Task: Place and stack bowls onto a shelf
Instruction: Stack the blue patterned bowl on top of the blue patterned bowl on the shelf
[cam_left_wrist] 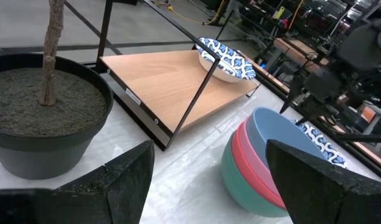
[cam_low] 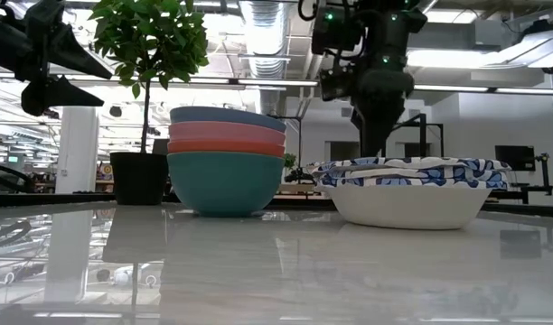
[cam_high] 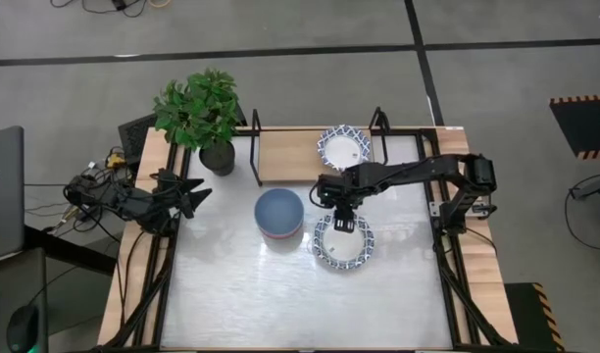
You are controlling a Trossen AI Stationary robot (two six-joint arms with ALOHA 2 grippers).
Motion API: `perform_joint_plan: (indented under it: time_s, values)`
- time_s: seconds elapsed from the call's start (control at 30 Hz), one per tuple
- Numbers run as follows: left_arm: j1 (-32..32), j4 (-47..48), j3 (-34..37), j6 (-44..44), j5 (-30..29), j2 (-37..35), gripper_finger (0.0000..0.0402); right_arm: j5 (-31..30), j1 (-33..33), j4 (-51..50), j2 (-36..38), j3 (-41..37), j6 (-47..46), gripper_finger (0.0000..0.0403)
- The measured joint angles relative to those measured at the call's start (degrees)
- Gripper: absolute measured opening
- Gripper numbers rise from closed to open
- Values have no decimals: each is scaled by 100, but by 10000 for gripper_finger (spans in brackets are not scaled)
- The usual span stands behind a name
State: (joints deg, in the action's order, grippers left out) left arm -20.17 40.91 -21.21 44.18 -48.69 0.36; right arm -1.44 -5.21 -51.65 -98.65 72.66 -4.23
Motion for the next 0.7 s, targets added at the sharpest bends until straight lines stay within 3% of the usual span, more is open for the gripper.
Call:
perform_joint_plan:
  time_s: [0.7]
  values:
    - [0, -3, 0, 11, 21, 2, 293, 10, 109, 112, -192, -75, 18, 176]
